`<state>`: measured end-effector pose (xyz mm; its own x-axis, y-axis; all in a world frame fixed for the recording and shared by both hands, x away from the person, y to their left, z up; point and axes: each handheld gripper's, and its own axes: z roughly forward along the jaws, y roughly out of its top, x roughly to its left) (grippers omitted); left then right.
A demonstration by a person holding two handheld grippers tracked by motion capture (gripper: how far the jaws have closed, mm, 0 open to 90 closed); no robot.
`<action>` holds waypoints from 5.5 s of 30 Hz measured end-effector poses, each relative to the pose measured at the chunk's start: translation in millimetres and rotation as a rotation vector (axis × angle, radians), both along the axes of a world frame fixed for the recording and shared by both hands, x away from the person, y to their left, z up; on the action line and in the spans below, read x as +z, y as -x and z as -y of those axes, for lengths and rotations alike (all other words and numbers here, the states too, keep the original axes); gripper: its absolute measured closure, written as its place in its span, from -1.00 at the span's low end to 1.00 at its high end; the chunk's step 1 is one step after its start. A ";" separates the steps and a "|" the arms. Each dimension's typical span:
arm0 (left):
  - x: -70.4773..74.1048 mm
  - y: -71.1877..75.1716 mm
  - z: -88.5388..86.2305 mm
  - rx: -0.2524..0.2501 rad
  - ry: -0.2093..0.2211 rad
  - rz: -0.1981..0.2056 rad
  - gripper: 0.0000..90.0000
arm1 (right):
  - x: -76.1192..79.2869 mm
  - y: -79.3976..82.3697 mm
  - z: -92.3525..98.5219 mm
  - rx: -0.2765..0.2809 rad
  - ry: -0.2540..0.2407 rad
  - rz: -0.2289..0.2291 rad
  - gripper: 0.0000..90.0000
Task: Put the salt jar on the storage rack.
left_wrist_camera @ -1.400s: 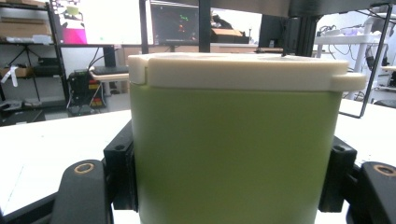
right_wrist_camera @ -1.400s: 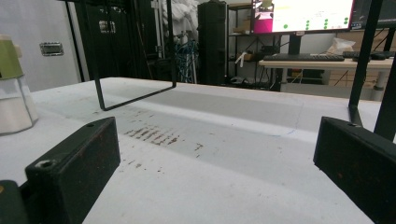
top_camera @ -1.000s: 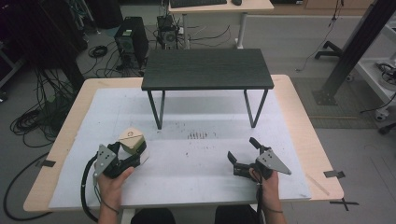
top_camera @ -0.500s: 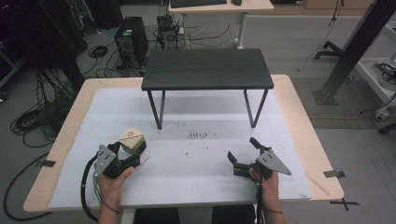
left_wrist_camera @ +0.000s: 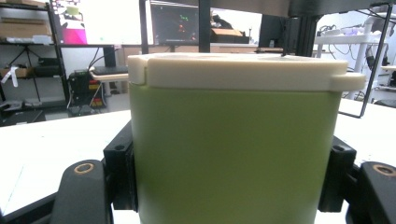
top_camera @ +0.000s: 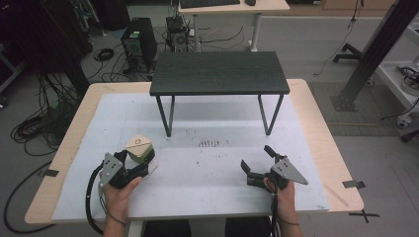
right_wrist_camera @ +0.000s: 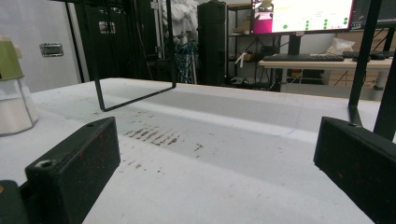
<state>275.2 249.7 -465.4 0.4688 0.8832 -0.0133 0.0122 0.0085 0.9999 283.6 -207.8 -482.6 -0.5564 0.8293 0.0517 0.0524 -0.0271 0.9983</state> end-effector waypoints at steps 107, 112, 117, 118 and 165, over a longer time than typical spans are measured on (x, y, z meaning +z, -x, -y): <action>234.5 -105.4 67.6 -0.210 0.042 0.035 -0.34 | 0.0 -0.1 0.6 0.002 -0.009 -0.002 -1.00; 235.4 -119.2 69.2 -0.198 0.039 0.031 -0.34 | 0.1 -0.1 0.4 0.002 -0.007 -0.002 -1.00; 233.9 -132.6 71.7 -0.188 0.033 0.020 -0.34 | 0.1 -0.2 0.5 0.001 -0.007 -0.001 -1.00; 233.5 -135.3 72.2 -0.186 0.034 0.017 -0.34 | 0.1 -0.2 0.6 0.001 -0.007 0.000 -1.00; 217.5 -165.4 87.7 -0.128 -0.001 -0.005 -0.34 | -0.2 0.0 1.1 0.004 -0.017 -0.002 -1.00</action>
